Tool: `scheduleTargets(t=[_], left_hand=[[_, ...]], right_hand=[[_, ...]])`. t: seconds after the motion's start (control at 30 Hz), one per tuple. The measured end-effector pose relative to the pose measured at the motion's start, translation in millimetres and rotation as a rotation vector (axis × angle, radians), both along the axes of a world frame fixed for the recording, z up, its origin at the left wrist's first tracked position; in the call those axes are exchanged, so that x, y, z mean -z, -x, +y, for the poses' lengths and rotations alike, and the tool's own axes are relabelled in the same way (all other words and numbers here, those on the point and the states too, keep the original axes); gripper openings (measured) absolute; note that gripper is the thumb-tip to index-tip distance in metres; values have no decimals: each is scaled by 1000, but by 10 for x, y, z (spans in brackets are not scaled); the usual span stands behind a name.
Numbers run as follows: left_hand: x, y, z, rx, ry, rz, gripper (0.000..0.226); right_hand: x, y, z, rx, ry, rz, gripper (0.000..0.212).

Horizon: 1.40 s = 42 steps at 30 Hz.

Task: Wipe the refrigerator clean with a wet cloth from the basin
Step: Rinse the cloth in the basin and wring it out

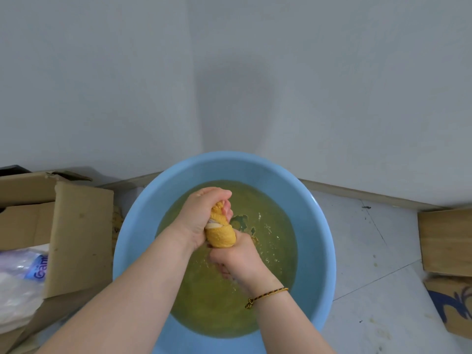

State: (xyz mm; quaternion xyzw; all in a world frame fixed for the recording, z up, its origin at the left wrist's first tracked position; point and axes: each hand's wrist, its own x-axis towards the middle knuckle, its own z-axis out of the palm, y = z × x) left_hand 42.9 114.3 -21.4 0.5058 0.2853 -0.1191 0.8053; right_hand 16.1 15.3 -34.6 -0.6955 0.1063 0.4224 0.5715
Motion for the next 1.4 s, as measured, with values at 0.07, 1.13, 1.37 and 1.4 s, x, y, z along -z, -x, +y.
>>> scheduleTargets(t=[0.07, 1.13, 1.37, 1.4], left_hand=[[-66, 40, 63, -21, -23, 42, 31], [-1915, 903, -985, 489, -88, -454, 21], [-2438, 1884, -1652, 651, -185, -711, 20], [-2474, 2105, -1749, 705, -173, -717, 24]], right_hand=[[-69, 18, 51, -3, 109, -95, 27], [-2075, 946, -1202, 730, 240, -902, 21], [-2500, 2274, -1702, 837, 53, -861, 42], [-2546, 2521, -1753, 862, 92, -833, 44]])
